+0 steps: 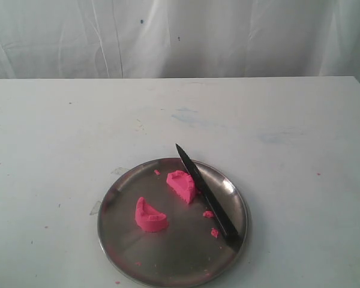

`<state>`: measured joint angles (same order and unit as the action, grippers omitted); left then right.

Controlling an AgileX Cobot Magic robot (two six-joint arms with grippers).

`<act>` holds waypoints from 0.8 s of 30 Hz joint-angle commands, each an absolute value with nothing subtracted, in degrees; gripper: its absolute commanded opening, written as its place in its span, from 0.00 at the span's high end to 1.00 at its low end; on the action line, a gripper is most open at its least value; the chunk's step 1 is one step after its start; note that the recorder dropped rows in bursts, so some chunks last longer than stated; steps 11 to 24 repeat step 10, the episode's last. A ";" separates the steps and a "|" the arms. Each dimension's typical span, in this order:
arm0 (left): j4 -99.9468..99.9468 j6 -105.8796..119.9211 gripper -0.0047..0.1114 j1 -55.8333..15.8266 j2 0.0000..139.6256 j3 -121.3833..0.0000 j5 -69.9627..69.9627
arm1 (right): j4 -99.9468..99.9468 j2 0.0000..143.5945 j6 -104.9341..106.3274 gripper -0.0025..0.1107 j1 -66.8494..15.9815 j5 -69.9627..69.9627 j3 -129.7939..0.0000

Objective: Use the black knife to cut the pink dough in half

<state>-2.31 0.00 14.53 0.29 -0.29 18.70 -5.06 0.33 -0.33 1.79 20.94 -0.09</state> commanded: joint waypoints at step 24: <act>-15.82 0.32 0.96 14.69 0.00 -1.49 17.08 | -4.58 0.00 0.00 0.98 1.61 20.16 0.00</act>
